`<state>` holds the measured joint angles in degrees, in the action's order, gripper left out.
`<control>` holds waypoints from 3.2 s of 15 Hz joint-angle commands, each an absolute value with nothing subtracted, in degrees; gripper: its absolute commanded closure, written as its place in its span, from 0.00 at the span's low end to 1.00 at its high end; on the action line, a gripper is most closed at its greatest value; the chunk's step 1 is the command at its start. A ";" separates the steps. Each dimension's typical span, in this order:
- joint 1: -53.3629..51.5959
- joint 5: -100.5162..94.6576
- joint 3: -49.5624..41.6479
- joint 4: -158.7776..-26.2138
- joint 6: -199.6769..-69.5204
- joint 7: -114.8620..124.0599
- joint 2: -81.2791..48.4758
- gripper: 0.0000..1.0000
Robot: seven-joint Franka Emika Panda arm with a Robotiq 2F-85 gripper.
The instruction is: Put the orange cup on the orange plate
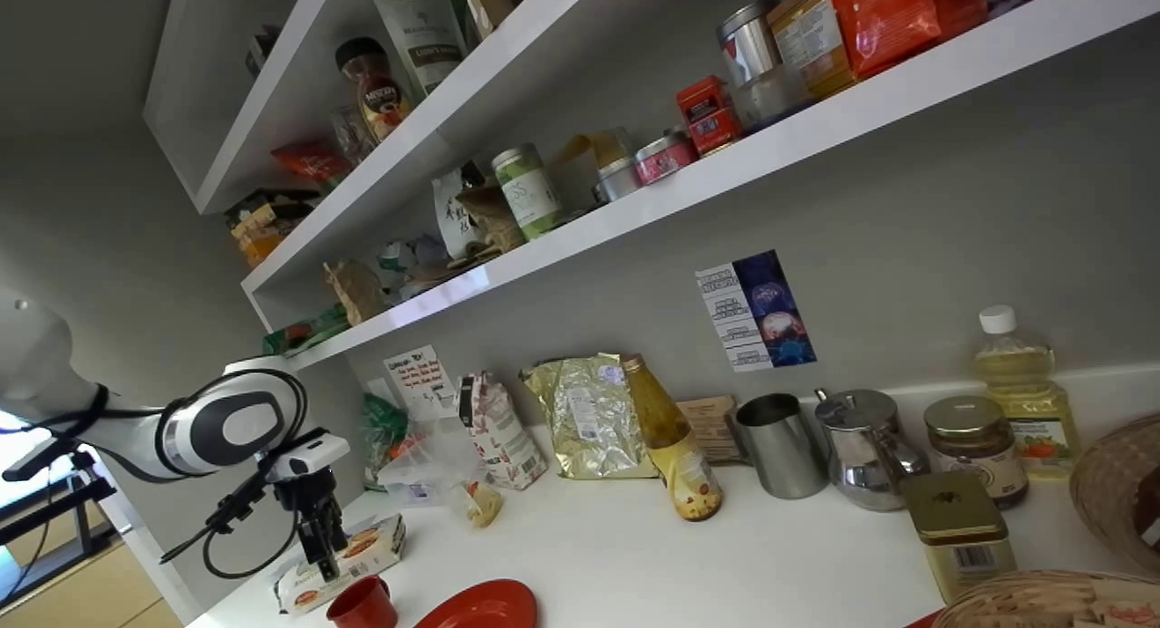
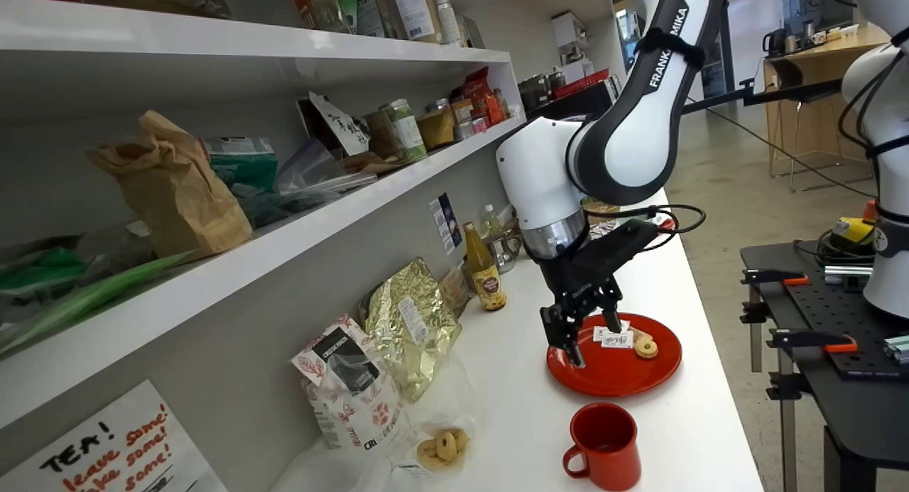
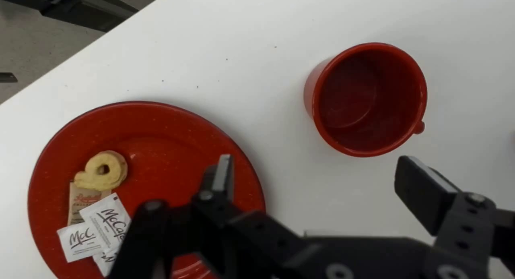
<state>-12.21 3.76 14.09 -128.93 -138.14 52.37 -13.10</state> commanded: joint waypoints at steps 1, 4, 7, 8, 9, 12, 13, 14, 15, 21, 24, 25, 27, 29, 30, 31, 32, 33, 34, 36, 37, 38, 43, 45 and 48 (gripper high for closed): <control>-15.07 3.36 12.05 -122.79 -136.67 52.88 -20.04 0.00; -16.40 3.97 11.23 -119.48 -135.46 52.16 -24.24 0.00; -17.90 4.81 11.04 -116.95 -134.36 52.10 -27.43 0.00; -18.21 5.00 10.98 -116.19 -133.91 51.95 -28.27 0.00; -18.19 5.14 10.80 -115.41 -133.21 51.38 -28.89 0.00; -18.38 5.24 10.25 -113.87 -131.54 50.96 -30.35 0.00; -18.09 5.39 10.07 -113.36 -130.83 50.54 -30.64 0.00; -18.01 5.41 9.83 -113.00 -130.36 50.37 -30.85 0.00; -18.57 5.48 9.86 -112.83 -130.13 50.99 -30.99 0.00; -19.09 6.42 10.15 -111.93 -129.02 50.73 -32.63 0.00; -19.55 6.08 9.90 -111.81 -128.31 50.32 -33.68 0.00; -19.50 6.11 9.93 -111.94 -128.27 49.89 -33.98 0.25; -19.53 6.08 9.82 -112.05 -128.11 49.63 -34.36 0.32; -19.39 6.19 9.74 -112.20 -128.02 49.44 -34.58 0.47; -19.35 6.24 9.71 -112.24 -127.95 49.40 -34.63 0.56; -19.26 6.33 9.70 -112.32 -127.85 49.30 -34.61 0.63; -19.20 6.39 9.66 -112.32 -127.78 49.28 -34.63 0.70; -19.13 6.43 9.64 -112.37 -127.72 49.24 -34.56 0.78; -19.08 6.45 9.60 -112.53 -127.83 49.21 -34.45 0.85; -18.96 6.50 9.53 -112.65 -127.90 49.15 -34.21 0.99; -18.85 6.51 9.49 -112.68 -127.93 49.08 -34.00 1.00; -18.77 6.54 9.48 -112.70 -127.97 48.99 -33.75 1.00; -16.94 7.45 9.26 -114.87 -129.49 47.49 -28.34 0.98; -16.34 7.51 8.86 -115.63 -129.93 46.95 -25.76 0.98; -15.55 6.95 7.96 -116.44 -130.06 47.02 -22.97 0.98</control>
